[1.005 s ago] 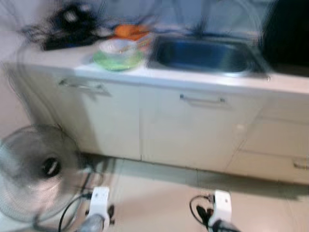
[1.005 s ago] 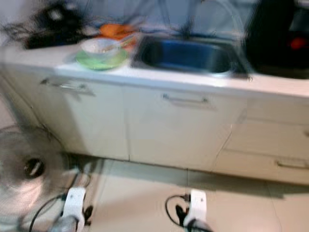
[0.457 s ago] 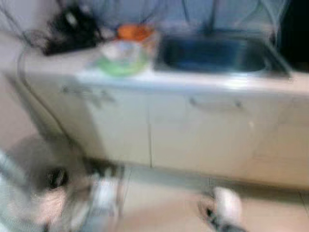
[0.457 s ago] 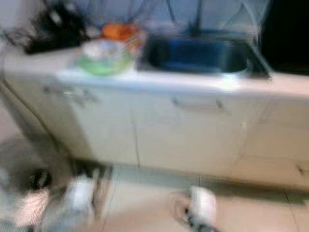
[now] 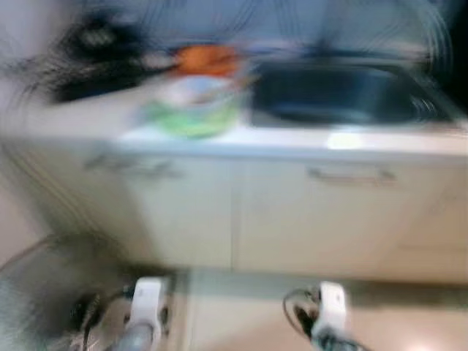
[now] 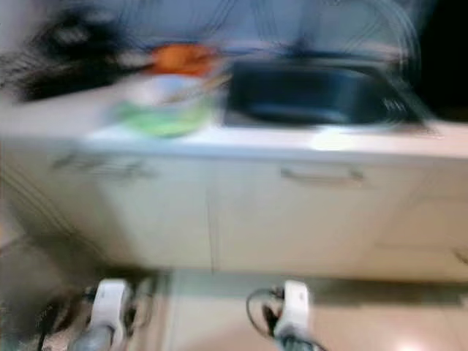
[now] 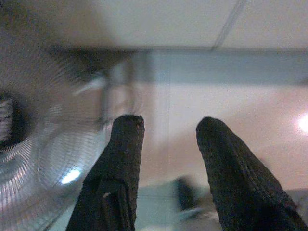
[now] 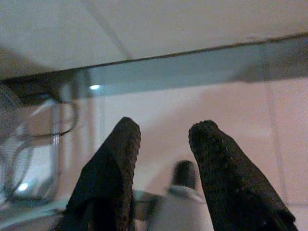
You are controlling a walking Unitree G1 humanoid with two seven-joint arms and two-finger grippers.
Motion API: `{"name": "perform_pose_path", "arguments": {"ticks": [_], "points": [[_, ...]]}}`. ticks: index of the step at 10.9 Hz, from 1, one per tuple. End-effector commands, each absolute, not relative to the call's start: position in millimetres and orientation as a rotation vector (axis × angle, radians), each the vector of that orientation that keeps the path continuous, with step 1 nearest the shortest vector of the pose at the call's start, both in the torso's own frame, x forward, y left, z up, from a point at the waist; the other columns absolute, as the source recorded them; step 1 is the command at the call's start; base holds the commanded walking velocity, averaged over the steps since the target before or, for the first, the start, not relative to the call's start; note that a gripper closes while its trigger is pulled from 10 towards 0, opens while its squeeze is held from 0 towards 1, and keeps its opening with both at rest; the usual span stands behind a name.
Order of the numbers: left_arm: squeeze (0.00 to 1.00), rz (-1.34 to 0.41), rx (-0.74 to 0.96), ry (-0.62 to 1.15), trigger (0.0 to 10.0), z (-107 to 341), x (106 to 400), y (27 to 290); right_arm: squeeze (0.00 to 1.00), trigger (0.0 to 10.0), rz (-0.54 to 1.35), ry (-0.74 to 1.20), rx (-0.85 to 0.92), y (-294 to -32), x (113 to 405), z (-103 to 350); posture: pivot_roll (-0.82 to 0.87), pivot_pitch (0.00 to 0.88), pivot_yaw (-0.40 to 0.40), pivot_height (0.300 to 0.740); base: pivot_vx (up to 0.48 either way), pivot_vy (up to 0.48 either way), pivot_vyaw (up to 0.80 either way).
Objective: Kitchen organization
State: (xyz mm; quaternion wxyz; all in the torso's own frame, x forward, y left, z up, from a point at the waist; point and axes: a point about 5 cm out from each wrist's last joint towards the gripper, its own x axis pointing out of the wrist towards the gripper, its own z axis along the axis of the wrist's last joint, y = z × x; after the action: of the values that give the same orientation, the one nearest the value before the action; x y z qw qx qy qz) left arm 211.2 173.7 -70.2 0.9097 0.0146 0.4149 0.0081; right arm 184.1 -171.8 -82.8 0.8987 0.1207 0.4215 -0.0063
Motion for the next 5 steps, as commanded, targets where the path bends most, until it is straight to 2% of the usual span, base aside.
{"name": "perform_pose_path", "arguments": {"ticks": [1,5], "points": [[0.0,0.022,0.042,0.866,10.0,-71.9,206.8,180.6,0.0,10.0,0.001,0.84,0.256,-165.9,195.5,-77.3,0.11,0.021,0.0,0.74,0.0,0.0,0.0],[0.0,0.032,0.056,0.87,10.0,-72.0,206.2,183.5,0.0,10.0,0.0,0.835,0.258,-165.7,195.9,-77.0,0.11,0.021,-0.001,0.74,0.0,0.0,0.0]]}}
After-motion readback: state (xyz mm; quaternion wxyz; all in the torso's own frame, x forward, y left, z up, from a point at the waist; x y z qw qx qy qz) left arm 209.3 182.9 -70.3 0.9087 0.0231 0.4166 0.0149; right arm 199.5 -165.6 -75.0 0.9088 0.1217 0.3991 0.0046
